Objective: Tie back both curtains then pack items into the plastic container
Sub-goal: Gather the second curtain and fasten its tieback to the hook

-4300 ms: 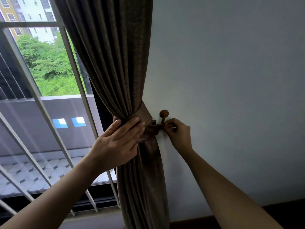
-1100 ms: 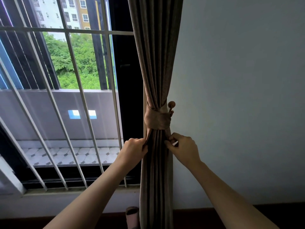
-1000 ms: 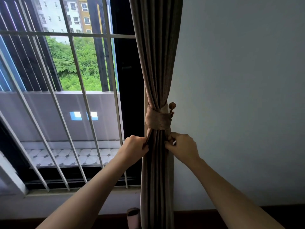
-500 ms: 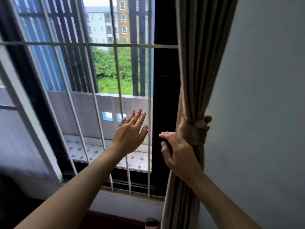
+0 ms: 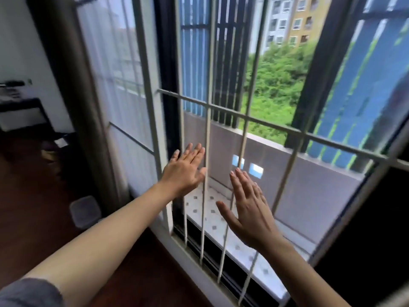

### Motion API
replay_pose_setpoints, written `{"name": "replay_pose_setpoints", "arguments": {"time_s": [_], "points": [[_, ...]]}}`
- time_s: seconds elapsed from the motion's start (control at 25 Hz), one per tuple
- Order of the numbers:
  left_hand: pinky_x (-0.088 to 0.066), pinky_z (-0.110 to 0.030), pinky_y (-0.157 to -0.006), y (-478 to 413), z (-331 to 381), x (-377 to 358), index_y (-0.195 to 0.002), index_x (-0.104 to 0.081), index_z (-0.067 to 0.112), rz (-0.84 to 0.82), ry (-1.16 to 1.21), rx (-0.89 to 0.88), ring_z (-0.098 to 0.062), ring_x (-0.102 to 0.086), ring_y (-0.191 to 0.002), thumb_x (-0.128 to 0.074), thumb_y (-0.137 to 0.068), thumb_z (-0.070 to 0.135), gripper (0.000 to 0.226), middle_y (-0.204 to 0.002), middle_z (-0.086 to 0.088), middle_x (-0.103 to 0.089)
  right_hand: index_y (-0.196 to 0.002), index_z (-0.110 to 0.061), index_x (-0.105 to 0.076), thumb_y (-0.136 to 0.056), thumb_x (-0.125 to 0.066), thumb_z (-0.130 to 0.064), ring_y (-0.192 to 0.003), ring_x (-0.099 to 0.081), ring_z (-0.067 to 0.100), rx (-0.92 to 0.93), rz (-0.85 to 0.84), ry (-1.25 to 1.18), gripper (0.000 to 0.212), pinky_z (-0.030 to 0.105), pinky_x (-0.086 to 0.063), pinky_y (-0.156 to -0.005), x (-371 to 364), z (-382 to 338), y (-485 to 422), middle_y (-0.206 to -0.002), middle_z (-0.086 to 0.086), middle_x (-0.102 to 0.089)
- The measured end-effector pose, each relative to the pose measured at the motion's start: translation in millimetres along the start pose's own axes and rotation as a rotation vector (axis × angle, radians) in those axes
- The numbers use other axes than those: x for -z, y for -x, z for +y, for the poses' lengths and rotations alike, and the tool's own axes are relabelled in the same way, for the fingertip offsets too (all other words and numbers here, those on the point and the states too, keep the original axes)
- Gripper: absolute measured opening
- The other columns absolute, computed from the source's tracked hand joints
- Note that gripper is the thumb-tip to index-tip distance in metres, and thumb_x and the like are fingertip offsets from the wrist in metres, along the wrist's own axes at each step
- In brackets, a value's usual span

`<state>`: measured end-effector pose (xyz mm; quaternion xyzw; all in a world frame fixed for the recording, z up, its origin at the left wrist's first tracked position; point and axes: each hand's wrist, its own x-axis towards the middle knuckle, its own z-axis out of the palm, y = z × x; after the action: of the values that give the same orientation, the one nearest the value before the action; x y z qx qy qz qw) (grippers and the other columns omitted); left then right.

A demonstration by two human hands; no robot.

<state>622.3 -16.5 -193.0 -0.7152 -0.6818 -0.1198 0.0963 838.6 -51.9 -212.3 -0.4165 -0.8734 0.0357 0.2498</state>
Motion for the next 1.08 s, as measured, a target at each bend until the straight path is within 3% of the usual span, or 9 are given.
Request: {"name": "replay_pose_setpoints", "arguments": {"time_s": [0.16, 0.32, 0.48, 0.64, 1.08], "points": [[-0.007, -0.044, -0.117, -7.6, -84.9, 31.9, -0.150, -0.007, 0.017, 0.091, -0.071, 0.140, -0.017, -0.001, -0.147, -0.005, -0.086, 0.052, 0.073, -0.159, 0.000, -0.005, -0.151, -0.019, -0.006, -0.084, -0.007, -0.071, -0.146, 0.003, 0.011, 0.176, 0.027, -0.024, 0.085, 0.027, 0.004, -0.116, -17.5, -40.0, -91.3, -0.160, 0.001, -0.004], [-0.009, -0.045, -0.116, -3.8, -195.4, 45.2, -0.150, -0.011, 0.014, 0.099, -0.161, 0.284, -0.020, -0.005, -0.147, 0.003, -0.078, 0.056, 0.084, -0.159, -0.002, -0.008, -0.151, -0.018, -0.009, -0.083, -0.009, -0.071, -0.147, 0.001, 0.014, 0.326, -0.026, -0.098, 0.086, 0.026, 0.004, -0.116, -76.0, -104.5, -175.9, -0.160, 0.002, -0.004], [-0.008, -0.044, -0.117, -3.9, -331.0, 57.8, -0.150, -0.010, 0.014, 0.086, -0.223, 0.430, -0.019, -0.003, -0.147, -0.019, -0.097, 0.046, 0.062, -0.159, -0.002, -0.008, -0.151, -0.017, -0.013, -0.086, -0.017, -0.068, -0.148, -0.004, 0.020, 0.400, -0.065, -0.142, 0.083, 0.039, -0.008, -0.121, -146.0, -180.7, -273.7, -0.160, 0.006, -0.007], [-0.008, -0.043, -0.117, 0.0, -434.4, 67.6, -0.150, -0.010, 0.015, 0.085, -0.249, 0.482, -0.018, -0.002, -0.147, -0.022, -0.099, 0.044, 0.060, -0.159, -0.001, -0.008, -0.150, -0.014, -0.018, -0.080, 0.000, -0.074, -0.148, -0.007, 0.023, 0.457, -0.055, -0.166, 0.094, 0.034, -0.006, -0.117, -199.1, -253.5, -358.4, -0.159, 0.010, -0.012], [-0.008, -0.041, -0.118, -0.2, -660.9, 45.3, -0.150, -0.008, 0.017, 0.060, -0.282, 0.674, -0.015, 0.001, -0.146, -0.021, -0.100, 0.042, 0.058, -0.159, 0.002, -0.007, -0.151, -0.016, -0.008, -0.085, -0.014, -0.066, -0.147, 0.009, 0.021, 0.543, -0.188, -0.250, 0.083, 0.030, 0.006, -0.113, -350.2, -393.6, -526.9, -0.160, 0.008, 0.004]]}}
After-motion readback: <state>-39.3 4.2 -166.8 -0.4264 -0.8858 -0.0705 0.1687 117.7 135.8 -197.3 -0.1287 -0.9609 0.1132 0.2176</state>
